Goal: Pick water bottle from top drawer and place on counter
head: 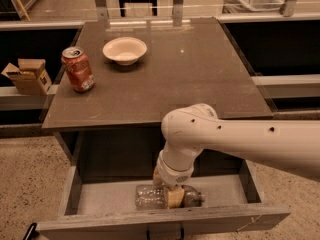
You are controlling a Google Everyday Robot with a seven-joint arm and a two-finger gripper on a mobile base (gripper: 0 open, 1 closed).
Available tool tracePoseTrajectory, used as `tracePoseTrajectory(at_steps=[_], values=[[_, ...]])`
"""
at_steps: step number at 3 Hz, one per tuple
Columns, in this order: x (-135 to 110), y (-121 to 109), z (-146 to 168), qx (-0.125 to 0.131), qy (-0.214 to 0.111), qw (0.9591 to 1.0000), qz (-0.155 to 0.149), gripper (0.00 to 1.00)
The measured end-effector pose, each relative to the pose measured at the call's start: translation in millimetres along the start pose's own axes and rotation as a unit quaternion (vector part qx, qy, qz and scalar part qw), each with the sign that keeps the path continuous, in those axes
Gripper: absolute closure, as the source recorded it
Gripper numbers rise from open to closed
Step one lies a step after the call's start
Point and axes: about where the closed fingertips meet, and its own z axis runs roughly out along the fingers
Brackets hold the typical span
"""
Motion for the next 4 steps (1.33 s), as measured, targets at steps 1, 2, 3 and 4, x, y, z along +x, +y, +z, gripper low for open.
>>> tracePoseTrajectory(at_steps=[1,2,3,4], values=[[-5.5,0.5,-0.8,0.011,-0.006,0.9999,-0.002,0.58],[-10.5,-0.8,-6.0,0.023,-0.010,0.9997,-0.006,0.73],[-8.1,-7.7,-32.1,0.044,-0.018,0.9989,0.000,0.80],[-10.1,-18.1,-70.7,0.058,-0.024,0.9980,-0.005,0.82]])
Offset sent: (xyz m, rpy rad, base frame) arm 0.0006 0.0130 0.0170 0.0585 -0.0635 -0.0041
